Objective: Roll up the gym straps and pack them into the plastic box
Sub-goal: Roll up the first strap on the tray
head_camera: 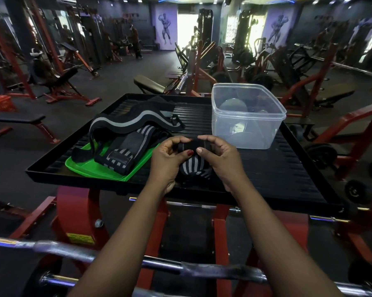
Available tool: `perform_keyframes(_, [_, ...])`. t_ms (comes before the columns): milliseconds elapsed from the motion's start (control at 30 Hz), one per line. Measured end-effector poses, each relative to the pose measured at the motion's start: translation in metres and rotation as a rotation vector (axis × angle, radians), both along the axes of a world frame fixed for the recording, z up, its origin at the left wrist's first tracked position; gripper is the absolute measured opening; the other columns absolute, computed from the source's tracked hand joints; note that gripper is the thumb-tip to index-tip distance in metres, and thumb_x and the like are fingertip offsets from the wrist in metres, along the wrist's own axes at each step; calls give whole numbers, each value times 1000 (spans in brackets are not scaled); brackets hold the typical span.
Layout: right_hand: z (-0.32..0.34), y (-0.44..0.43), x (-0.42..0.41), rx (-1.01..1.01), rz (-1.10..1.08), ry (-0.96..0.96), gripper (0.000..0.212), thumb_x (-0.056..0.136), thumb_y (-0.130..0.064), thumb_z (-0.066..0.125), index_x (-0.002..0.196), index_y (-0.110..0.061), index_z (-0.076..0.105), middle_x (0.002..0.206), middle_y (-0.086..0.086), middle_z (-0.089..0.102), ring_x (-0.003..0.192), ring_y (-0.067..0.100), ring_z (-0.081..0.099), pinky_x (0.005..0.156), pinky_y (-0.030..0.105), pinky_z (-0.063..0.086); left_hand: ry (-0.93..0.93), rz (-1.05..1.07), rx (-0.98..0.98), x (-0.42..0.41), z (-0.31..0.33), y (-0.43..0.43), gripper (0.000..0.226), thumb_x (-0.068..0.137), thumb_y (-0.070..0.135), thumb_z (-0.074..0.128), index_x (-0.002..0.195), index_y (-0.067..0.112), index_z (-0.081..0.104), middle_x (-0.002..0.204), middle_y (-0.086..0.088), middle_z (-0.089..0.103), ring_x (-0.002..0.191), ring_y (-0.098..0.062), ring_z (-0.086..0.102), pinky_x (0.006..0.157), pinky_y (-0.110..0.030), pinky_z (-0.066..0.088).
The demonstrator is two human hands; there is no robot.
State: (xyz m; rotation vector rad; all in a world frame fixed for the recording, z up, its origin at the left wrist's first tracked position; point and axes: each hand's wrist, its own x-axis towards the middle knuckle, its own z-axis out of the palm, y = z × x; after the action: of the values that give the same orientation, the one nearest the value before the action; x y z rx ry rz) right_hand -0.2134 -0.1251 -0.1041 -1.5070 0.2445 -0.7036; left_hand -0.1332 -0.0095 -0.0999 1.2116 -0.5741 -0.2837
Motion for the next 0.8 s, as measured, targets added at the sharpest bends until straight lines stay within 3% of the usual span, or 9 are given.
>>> perform_keyframes(100, [2, 1, -1, 5, -30, -27, 31, 83, 2, 70, 105, -19, 68, 99, 4, 73, 85, 9, 67, 78, 23, 56, 61, -62, 4, 1, 1, -1, 24, 83, -6, 64, 101, 10, 64, 91, -6, 70, 85, -14, 66, 78, -25, 55])
perform_keyframes(167, [2, 1, -2, 3, -29, -36, 32, 82, 4, 70, 104, -19, 67, 100, 6, 72, 86, 10, 67, 80, 26, 57, 132, -90, 3, 2, 1, -1, 26, 85, 0, 65, 108, 11, 64, 81, -5, 72, 77, -15, 68, 76, -28, 57])
perform_keyframes(233, [1, 1, -1, -10, -15, -33, 33, 82, 5, 70, 102, -21, 67, 102, 8, 72, 88, 14, 67, 82, 31, 57, 166, -87, -5, 3, 1, 0, 30, 83, -3, 65, 111, 8, 64, 82, -10, 72, 76, -20, 69, 76, -34, 58])
perform_keyframes(333, [-1, 0, 1, 18, 5, -5, 29, 85, -3, 70, 104, -25, 69, 107, 10, 71, 95, 20, 69, 84, 37, 58, 114, -29, 2, 2, 1, 1, 33, 79, -11, 65, 105, 8, 65, 86, -10, 72, 78, -18, 69, 73, -30, 58])
perform_keyframes(467, [-1, 0, 2, 50, -28, 1, 25, 88, -4, 67, 102, -25, 70, 102, 7, 73, 92, 18, 70, 81, 33, 57, 61, -22, -8, -1, 1, 1, 36, 75, -17, 65, 100, 9, 65, 87, -7, 71, 79, -15, 68, 76, -28, 58])
perform_keyframes(600, [1, -1, 0, 12, -50, -40, 29, 85, 1, 67, 100, -25, 70, 100, 3, 73, 91, 12, 69, 84, 31, 57, 127, -107, -20, 2, 2, -1, 38, 80, -7, 66, 114, 9, 63, 91, -9, 72, 84, -16, 68, 80, -28, 57])
perform_keyframes(700, [1, -1, -1, -36, -54, -31, 31, 83, 2, 69, 98, -25, 70, 101, 5, 73, 94, 15, 68, 87, 35, 57, 194, -99, -28, 3, 1, -2, 23, 85, 6, 66, 108, 7, 66, 86, -12, 72, 77, -20, 68, 73, -31, 57])
perform_keyframes(800, [0, -1, 0, -6, -39, -29, 25, 83, -1, 71, 98, -21, 70, 100, 6, 72, 93, 16, 67, 84, 33, 57, 128, -68, -12, 4, -1, -2, 22, 82, 0, 67, 104, 6, 68, 85, -10, 72, 78, -16, 68, 76, -28, 57])
